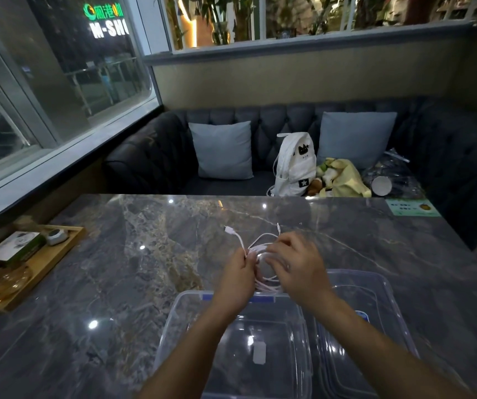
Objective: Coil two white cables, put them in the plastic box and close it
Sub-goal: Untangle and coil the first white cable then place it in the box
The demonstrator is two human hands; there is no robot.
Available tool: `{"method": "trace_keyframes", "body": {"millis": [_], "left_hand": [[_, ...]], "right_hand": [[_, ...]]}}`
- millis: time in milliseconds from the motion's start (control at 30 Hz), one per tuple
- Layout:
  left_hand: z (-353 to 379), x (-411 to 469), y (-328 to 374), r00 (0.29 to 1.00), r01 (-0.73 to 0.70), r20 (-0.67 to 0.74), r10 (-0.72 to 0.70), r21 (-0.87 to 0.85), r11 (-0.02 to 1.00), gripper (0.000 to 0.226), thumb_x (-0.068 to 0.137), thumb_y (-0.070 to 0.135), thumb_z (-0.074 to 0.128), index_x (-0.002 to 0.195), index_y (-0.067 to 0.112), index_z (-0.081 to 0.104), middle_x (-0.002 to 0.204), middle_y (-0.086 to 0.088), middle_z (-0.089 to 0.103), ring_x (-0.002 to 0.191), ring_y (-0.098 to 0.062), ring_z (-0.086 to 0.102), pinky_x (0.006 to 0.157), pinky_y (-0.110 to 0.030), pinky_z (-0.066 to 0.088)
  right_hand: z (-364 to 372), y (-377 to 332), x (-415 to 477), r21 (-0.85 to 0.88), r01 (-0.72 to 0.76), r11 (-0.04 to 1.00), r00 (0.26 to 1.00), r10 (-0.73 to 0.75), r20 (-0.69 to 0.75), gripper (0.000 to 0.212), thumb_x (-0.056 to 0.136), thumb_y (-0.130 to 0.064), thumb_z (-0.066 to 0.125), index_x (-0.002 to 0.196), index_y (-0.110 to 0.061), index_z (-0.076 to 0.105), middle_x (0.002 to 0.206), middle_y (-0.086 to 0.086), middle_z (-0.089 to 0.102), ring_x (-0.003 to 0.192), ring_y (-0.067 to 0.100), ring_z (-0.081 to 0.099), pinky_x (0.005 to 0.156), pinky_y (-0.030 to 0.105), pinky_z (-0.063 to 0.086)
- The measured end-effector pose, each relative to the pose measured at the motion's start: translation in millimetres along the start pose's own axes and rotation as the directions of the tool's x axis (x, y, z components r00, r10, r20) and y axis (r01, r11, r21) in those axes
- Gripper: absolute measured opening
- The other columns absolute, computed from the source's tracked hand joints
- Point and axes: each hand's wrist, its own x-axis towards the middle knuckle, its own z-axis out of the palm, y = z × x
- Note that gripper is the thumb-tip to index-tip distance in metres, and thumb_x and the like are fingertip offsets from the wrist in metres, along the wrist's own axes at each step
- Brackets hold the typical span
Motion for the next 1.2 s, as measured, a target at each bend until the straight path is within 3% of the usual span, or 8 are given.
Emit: {"method": "trace_keyframes", "body": {"millis": [133,300,433,533,767,900,1033,1200], "left_hand": [[2,-7,0,0.999,-0.014,-0.045,0.014,0.019,1.0,0.033,0.1,0.028,0.035,0.102,0.003,0.057,0.092,-0.019,0.068,0.085,-0.029,0.065,0.081,-0.048,0.052],[-6,-5,2,0.981,0.158,-0.067,-0.18,-0.248,0.956,0.033,0.101,0.02,0.031,0.098,0.001,0.059,0.093,-0.02,0.068,0.083,-0.029,0.066,0.07,-0.038,0.054],[-13,-14,1,0.966,0.236,-0.016,-0.256,-0.344,0.909,0.04,0.102,0.017,0.028,0.069,0.006,0.05,0.052,-0.005,0.065,0.052,-0.019,0.064,0.059,-0.034,0.054],[-12,-19,1,0.979,0.19,0.005,-0.206,-0.405,0.894,0.033,0.101,0.016,0.03,0.074,0.007,0.046,0.043,-0.001,0.057,0.041,-0.012,0.061,0.047,-0.031,0.057],[-14,-22,8,0.995,0.032,-0.079,-0.064,-0.355,0.934,0.027,0.1,0.014,0.034,0.078,0.01,0.048,0.066,-0.007,0.05,0.046,-0.005,0.06,0.055,-0.033,0.06],[-17,-24,4,0.979,-0.2,-0.044,0.2,0.005,0.98,0.029,0.099,0.016,0.038,0.072,0.02,0.047,0.061,0.001,0.051,0.053,-0.008,0.055,0.062,-0.029,0.053],[-19,-31,1,0.898,-0.44,0.154,0.413,0.248,0.863,0.027,0.098,0.017,0.038,0.073,0.027,0.044,0.065,0.008,0.047,0.059,-0.003,0.045,0.059,-0.019,0.038],[-15,-34,-1,0.825,-0.554,0.106,0.554,0.344,0.758,0.032,0.096,0.023,0.036,0.093,0.003,0.06,0.084,0.006,0.055,0.082,-0.003,0.045,0.081,-0.018,0.033]], "right_hand": [[-5,0,1,-0.174,0.171,0.97,0.983,-0.179,-0.029,0.014,0.077,-0.018,0.065,0.067,-0.009,0.063,0.067,0.004,0.062,0.061,0.022,0.058,0.057,0.032,0.042],[-2,-11,-9,0.182,-0.132,0.974,0.987,0.145,-0.062,0.02,0.084,-0.018,0.061,0.068,-0.005,0.059,0.063,0.003,0.057,0.057,0.012,0.049,0.054,0.026,0.042],[-5,-5,2,0.487,-0.489,0.724,0.84,0.541,0.038,0.019,0.083,-0.019,0.064,0.065,-0.017,0.057,0.055,-0.005,0.052,0.049,0.007,0.046,0.051,0.023,0.04],[-6,-1,7,0.623,-0.61,0.489,0.699,0.703,0.132,0.02,0.084,-0.018,0.063,0.065,-0.015,0.056,0.05,0.003,0.051,0.041,0.014,0.045,0.045,0.029,0.038],[-16,2,15,0.732,-0.638,0.237,0.559,0.796,0.23,0.022,0.084,-0.016,0.063,0.065,-0.01,0.054,0.051,0.004,0.048,0.04,0.013,0.042,0.038,0.026,0.038],[-17,6,12,0.587,-0.804,0.094,0.409,0.803,0.432,0.013,0.084,-0.008,0.061,0.073,-0.005,0.057,0.052,0.007,0.05,0.038,0.013,0.046,0.036,0.022,0.039],[-22,12,9,0.285,-0.925,0.25,0.376,0.702,0.605,0.021,0.077,0.005,0.06,0.06,-0.005,0.055,0.042,0.007,0.046,0.028,0.01,0.04,0.031,0.012,0.033],[-26,7,12,0.085,-0.794,0.602,0.47,0.519,0.714,0.032,0.077,0.009,0.055,0.053,-0.012,0.052,0.047,0.008,0.049,0.034,0.011,0.041,0.033,0.014,0.029]]}}
